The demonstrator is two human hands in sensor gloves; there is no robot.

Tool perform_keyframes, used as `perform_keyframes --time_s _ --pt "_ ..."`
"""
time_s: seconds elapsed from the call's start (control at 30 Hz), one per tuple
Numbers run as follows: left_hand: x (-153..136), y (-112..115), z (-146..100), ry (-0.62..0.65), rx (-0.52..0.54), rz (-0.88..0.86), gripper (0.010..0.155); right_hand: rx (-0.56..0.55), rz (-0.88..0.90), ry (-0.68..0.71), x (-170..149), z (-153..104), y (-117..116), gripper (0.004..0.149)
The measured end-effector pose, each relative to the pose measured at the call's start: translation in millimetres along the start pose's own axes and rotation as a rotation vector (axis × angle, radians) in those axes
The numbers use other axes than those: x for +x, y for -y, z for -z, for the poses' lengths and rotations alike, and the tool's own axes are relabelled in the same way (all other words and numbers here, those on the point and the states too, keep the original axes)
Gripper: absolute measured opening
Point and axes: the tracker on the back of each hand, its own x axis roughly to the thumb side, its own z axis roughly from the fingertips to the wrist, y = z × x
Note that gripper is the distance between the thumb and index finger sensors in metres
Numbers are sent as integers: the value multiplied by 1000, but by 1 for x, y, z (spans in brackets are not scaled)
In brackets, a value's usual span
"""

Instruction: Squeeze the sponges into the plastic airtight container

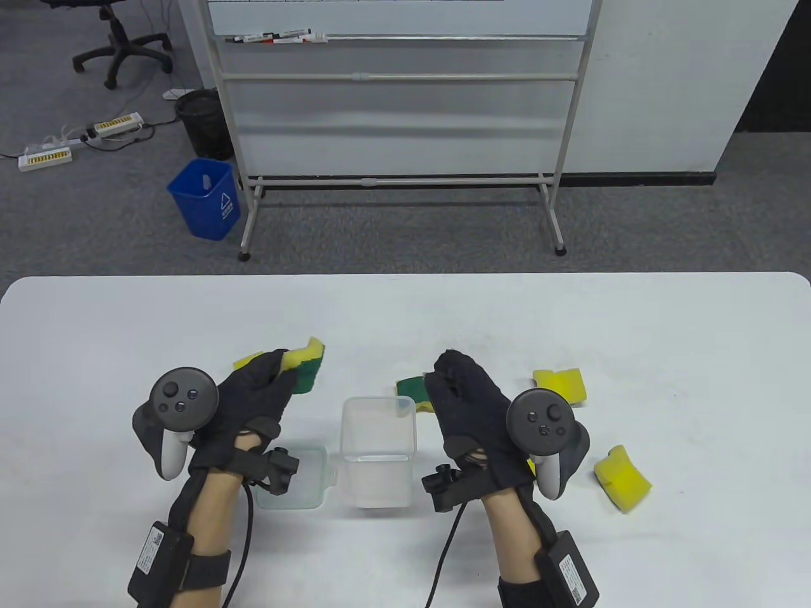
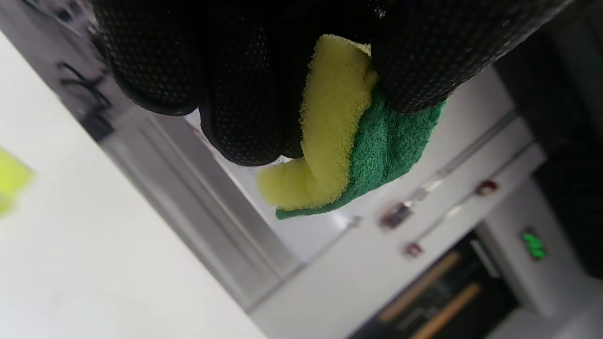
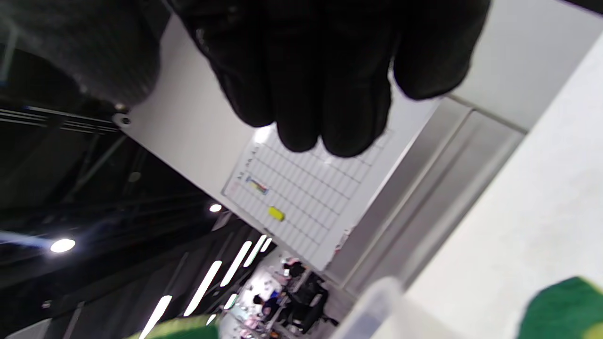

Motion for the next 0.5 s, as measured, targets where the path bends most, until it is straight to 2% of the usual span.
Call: perform_keyframes --time_s 0.1,0.23,0.4,0.5 --pt "20 14 -9 74 -29 -46 50 33 28 61 15 -8 -11 71" --pt "38 28 -19 140 -64 -131 50 92 -9 74 27 -17 -24 76" --pt "45 37 -27 152 -68 -221 48 167 39 105 35 -23 -36 81" --pt "46 40 -27 164 -91 -271 49 157 22 135 35 -24 -40 81"
